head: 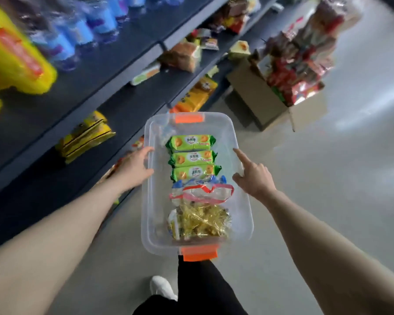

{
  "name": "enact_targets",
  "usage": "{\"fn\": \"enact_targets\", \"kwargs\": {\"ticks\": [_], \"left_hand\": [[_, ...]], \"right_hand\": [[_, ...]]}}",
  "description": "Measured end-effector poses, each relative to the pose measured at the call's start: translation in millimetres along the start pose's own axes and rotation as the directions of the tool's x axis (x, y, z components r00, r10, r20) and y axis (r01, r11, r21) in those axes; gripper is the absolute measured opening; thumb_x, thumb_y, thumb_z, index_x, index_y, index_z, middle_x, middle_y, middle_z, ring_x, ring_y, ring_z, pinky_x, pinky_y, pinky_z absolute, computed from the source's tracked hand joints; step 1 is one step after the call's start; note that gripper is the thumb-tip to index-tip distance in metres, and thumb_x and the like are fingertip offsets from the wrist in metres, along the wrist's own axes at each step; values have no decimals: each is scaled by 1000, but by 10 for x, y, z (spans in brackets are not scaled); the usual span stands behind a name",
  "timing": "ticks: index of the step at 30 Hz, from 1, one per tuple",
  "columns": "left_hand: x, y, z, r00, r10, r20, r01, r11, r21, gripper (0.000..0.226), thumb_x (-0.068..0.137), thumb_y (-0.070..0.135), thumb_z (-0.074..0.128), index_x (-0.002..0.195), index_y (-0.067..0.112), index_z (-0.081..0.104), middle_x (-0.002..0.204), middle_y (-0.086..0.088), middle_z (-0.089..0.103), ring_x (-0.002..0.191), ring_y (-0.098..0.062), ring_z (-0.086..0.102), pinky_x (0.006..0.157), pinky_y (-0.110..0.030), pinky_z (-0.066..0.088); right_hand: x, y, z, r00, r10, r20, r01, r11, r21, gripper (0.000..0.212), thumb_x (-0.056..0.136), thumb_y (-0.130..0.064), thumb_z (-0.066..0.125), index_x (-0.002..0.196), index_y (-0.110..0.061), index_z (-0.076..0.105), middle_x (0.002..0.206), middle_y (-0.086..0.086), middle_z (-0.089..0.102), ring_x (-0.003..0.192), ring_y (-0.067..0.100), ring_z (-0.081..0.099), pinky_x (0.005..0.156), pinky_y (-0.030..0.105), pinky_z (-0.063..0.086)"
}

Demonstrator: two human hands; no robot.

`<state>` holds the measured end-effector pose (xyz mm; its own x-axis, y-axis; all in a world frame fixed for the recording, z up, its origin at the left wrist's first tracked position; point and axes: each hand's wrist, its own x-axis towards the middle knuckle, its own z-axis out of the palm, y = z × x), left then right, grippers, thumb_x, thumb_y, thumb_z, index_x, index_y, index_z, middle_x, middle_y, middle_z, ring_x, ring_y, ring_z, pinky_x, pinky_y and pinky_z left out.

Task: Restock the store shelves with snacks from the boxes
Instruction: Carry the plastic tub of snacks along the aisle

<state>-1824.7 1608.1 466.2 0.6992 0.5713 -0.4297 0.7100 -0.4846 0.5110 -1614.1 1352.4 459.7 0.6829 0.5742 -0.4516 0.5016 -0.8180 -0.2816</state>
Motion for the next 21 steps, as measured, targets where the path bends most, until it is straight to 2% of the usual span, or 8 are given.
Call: {"fn": "enact_targets", "kwargs": {"ticks": [4,6,8,12,14,17,19,21], "left_hand": [[938,402,149,997,50,55,-47,998,-39,69,84,1,65,146,21,43,123,-13,59,75,-22,56,73,-30,43],[1382,547,282,994,72,77,-68,996,-55,70,85,-4,59,148,22,42,115,-10,58,68,-17,53,67,-24,38],[1803,664,415,990,95,100,-92,995,-39,70,88,-5,55,150,22,39,111,-11,53,78,-20,56,70,-21,36],[2696,752,781,974,138,178,-137,990,-13,80,86,-6,58,154,26,30,126,-9,47,93,-16,51,82,-18,33],[3210,695,1052,963,160,215,-163,987,-4,83,85,-6,60,154,27,30,138,-8,45,104,-19,53,87,-18,33],[3977,578,1533,952,167,257,-177,984,15,81,87,-6,60,154,28,30,146,-4,44,105,-18,53,90,-18,36],[4431,472,1887,946,177,272,-198,979,51,79,89,-7,58,155,25,30,138,-6,50,108,-21,53,90,-14,31],[4842,349,2237,943,178,281,-211,973,95,79,89,-7,57,155,25,29,119,-6,54,108,-25,54,88,-18,33]], "right_hand": [[513,315,-146,991,131,15,-132,985,112,82,94,-30,56,154,-41,2,102,14,70,81,37,67,74,48,58],[800,462,-153,983,179,27,-181,978,101,82,97,-29,55,157,-34,-1,103,17,69,83,40,66,73,45,56],[1110,612,-114,977,214,19,-215,972,97,83,98,-29,55,158,-32,-3,103,19,70,82,41,65,70,44,53],[1815,922,112,952,306,27,-307,945,113,85,99,-29,55,159,-29,-6,98,21,69,77,42,62,62,38,41],[2188,1086,331,938,344,45,-347,930,120,87,99,-30,55,159,-29,-9,99,20,69,72,38,59,62,38,41],[2777,1329,790,918,391,68,-397,908,136,89,100,-31,55,159,-26,-11,101,19,70,80,41,63,64,39,43],[3153,1478,1137,907,416,67,-421,895,148,90,99,-32,56,159,-25,-12,100,18,70,82,40,64,65,40,47],[3509,1618,1477,893,442,87,-451,877,167,91,99,-32,57,158,-25,-13,98,17,70,77,38,61,63,39,45]]}}
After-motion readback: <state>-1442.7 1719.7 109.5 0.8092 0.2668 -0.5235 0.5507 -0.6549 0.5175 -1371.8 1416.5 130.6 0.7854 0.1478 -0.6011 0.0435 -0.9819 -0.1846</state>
